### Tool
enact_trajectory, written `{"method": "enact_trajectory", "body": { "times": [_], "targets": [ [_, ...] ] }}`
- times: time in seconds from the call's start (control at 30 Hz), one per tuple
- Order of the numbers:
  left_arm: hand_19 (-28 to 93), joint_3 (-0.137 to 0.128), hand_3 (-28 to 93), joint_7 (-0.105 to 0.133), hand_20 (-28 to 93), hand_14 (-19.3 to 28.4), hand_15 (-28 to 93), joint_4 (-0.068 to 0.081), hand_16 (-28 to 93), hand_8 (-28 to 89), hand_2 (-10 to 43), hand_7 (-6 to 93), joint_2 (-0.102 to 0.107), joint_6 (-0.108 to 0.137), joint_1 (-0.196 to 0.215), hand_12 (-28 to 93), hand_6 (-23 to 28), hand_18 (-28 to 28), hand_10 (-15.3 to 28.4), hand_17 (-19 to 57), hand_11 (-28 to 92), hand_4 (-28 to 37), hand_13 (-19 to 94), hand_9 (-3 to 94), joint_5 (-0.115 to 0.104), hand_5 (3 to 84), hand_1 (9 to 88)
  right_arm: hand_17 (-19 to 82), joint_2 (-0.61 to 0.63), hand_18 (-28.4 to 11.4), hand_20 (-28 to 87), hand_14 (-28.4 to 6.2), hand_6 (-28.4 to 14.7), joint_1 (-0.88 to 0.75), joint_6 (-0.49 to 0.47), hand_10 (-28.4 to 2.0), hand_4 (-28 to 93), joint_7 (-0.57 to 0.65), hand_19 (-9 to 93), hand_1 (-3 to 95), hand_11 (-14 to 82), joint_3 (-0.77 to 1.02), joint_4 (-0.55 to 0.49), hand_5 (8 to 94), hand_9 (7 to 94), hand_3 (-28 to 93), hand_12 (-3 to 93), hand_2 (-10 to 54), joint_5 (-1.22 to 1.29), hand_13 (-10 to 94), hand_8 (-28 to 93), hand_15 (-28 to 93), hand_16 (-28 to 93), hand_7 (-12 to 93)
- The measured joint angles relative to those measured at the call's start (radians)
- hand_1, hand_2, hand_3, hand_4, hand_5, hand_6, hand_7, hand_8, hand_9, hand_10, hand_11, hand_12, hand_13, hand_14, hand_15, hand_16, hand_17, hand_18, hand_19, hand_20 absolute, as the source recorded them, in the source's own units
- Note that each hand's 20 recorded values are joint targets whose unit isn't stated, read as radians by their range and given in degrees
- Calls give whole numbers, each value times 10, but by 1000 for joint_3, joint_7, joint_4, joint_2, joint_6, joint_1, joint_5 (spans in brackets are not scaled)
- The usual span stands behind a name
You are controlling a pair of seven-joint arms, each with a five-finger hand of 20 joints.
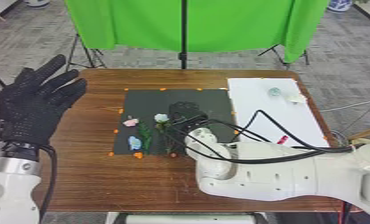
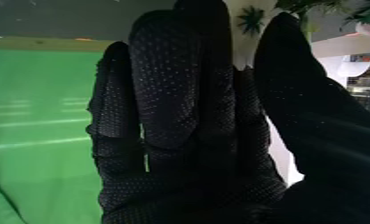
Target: Arrange flowers
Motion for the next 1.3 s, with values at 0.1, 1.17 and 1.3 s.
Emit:
{"method": "enact_trajectory", "body": {
  "times": [0.1,1.17,1.3],
  "targets": [
    [800,-1,762,1,-283,284,528,-1,-102,-98,100,164,-1,1,4,114,106,284,219,-38,295,-263,261,337,0,364,216,403,3,-187,6,-54,3,4,-1,-88,-283,0,932,457,206,-1,-2,709,852,738,232,-95,-1,795,-38,588,177,168],
    [801,-5,761,-1,-283,284,527,-11,-101,-99,101,163,-21,13,31,113,106,284,220,-38,295,-264,261,337,0,364,217,406,48,-189,7,-55,2,72,18,-90,-283,24,932,458,214,-17,-48,711,852,733,225,-95,-31,797,-36,591,173,170],
    [801,-9,761,3,-283,284,527,-17,-101,-99,101,163,-22,15,41,114,106,284,220,-38,294,-264,260,338,0,364,217,406,66,-191,4,-60,0,78,20,-94,-283,35,932,442,229,-6,-60,704,842,745,210,-95,-29,796,-51,588,173,161]
  ]
}}
